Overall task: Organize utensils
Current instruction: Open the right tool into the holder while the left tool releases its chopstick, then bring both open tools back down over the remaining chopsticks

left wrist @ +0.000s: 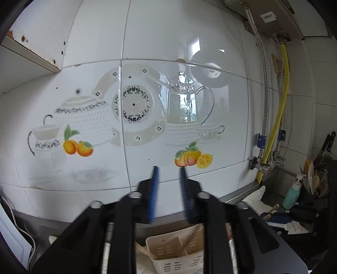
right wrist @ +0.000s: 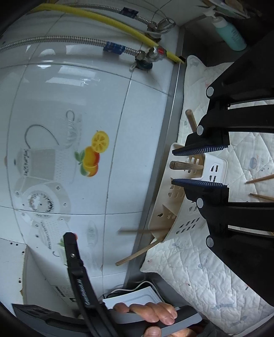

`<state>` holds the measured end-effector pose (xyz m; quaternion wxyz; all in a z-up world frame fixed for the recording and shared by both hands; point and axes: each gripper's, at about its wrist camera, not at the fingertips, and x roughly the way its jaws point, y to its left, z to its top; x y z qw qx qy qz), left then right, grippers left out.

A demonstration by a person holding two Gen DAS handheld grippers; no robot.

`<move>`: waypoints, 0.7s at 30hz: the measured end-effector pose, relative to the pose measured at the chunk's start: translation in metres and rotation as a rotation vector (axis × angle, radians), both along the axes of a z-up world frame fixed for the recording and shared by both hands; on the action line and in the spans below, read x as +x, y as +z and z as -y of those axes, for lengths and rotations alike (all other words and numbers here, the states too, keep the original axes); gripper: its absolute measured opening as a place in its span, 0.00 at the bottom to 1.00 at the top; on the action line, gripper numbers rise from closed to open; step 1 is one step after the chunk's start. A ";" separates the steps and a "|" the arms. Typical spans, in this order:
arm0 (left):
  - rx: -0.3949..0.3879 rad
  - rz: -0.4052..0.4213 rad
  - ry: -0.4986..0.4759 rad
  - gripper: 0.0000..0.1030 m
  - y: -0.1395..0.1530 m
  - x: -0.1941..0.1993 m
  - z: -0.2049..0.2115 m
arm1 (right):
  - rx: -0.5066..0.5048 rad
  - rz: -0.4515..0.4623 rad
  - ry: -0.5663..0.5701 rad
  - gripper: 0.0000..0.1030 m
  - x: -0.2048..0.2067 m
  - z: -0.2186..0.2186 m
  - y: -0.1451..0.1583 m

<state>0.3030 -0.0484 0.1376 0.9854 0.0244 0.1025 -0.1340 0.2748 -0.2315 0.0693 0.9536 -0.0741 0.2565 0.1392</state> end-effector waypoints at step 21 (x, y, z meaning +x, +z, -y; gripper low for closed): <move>-0.014 -0.101 0.044 0.95 -0.067 -0.172 -0.033 | 0.106 -0.096 -0.039 0.33 -0.151 0.047 -0.072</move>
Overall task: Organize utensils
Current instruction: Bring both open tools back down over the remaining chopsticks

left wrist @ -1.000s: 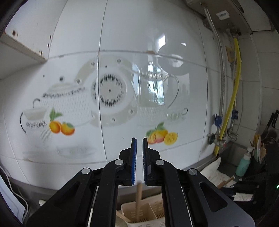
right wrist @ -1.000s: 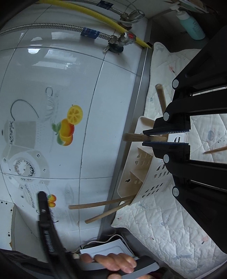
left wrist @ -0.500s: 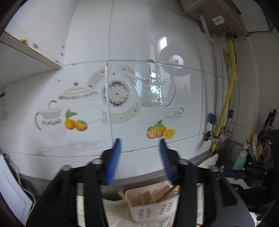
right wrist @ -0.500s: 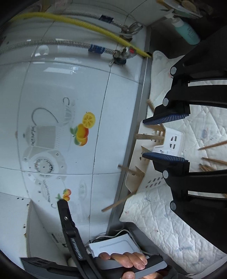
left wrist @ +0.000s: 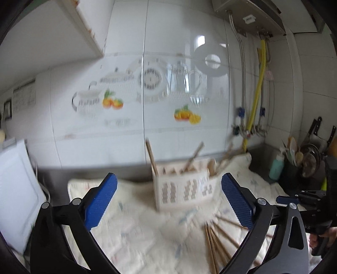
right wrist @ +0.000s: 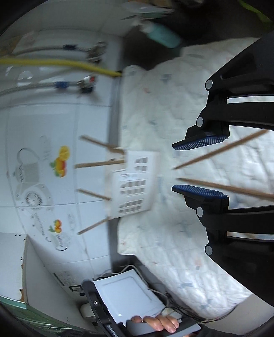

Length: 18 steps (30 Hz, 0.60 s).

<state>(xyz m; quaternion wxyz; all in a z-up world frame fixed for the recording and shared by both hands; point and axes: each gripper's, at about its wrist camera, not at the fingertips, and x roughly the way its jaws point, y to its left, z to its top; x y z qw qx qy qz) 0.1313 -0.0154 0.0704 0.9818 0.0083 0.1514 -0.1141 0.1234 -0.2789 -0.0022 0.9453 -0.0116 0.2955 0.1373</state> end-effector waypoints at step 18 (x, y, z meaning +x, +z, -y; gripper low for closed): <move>0.003 -0.350 0.017 0.95 -0.135 -0.045 0.000 | -0.053 -0.209 -0.059 0.30 -0.014 0.041 -0.106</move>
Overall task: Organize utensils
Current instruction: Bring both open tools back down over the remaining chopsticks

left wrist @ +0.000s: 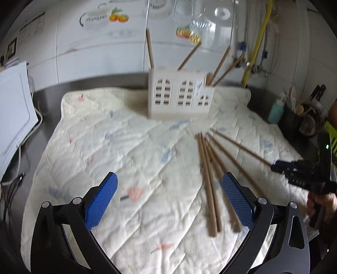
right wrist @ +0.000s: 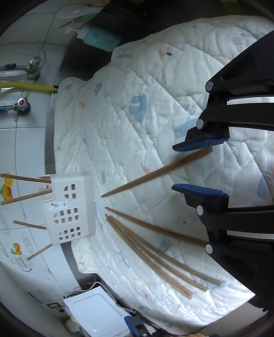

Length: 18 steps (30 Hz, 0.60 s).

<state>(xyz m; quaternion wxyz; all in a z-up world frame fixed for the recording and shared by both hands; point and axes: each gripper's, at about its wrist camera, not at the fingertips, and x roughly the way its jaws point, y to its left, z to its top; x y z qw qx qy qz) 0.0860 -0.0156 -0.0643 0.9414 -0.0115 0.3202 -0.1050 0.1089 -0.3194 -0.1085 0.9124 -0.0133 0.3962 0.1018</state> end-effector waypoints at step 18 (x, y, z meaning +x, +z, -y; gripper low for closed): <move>0.100 -0.118 -0.129 0.57 -0.046 -0.004 0.041 | -0.084 -0.015 0.029 0.11 -0.004 -0.008 -0.006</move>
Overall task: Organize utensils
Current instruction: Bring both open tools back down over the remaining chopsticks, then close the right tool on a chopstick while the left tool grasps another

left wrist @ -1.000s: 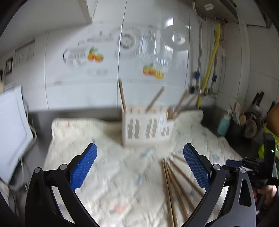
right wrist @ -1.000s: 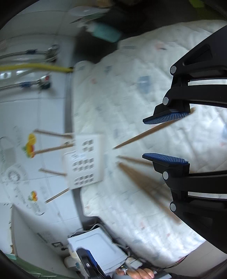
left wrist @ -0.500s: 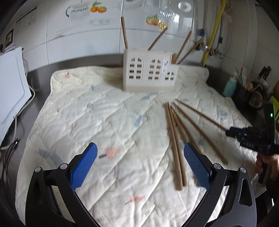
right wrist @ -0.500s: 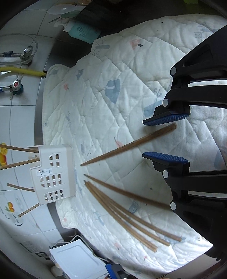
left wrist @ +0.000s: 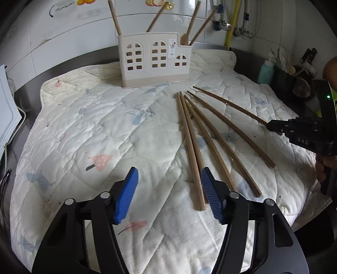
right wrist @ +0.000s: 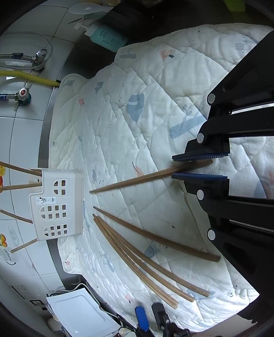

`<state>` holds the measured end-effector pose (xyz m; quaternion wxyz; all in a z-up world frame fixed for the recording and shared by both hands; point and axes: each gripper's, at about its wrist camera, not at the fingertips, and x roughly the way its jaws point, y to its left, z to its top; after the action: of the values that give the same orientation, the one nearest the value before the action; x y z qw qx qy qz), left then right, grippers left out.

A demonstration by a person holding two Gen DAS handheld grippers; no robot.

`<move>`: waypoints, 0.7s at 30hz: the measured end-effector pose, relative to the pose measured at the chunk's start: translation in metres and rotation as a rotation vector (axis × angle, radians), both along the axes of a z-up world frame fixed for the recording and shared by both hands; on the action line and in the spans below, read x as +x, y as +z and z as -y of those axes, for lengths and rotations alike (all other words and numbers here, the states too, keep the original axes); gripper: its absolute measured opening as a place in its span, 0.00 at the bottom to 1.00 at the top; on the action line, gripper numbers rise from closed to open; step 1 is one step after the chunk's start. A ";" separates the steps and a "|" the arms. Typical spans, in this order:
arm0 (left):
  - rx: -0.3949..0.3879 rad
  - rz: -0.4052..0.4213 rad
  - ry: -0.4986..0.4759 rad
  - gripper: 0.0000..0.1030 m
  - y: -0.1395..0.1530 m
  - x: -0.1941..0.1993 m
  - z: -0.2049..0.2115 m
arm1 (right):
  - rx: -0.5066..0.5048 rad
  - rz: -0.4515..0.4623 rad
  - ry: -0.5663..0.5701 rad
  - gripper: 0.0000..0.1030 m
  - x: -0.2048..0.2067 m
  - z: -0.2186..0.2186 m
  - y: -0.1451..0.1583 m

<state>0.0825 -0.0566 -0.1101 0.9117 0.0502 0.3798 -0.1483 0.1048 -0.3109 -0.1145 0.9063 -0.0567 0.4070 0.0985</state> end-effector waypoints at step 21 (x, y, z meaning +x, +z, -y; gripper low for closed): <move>0.049 -0.018 -0.026 0.40 -0.008 0.011 0.014 | 0.041 0.001 0.007 0.11 -0.007 -0.003 0.001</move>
<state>0.0931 -0.0708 -0.1181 0.9047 0.0763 0.3909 -0.1514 0.0980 -0.3078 -0.1139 0.9072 -0.0395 0.4042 0.1100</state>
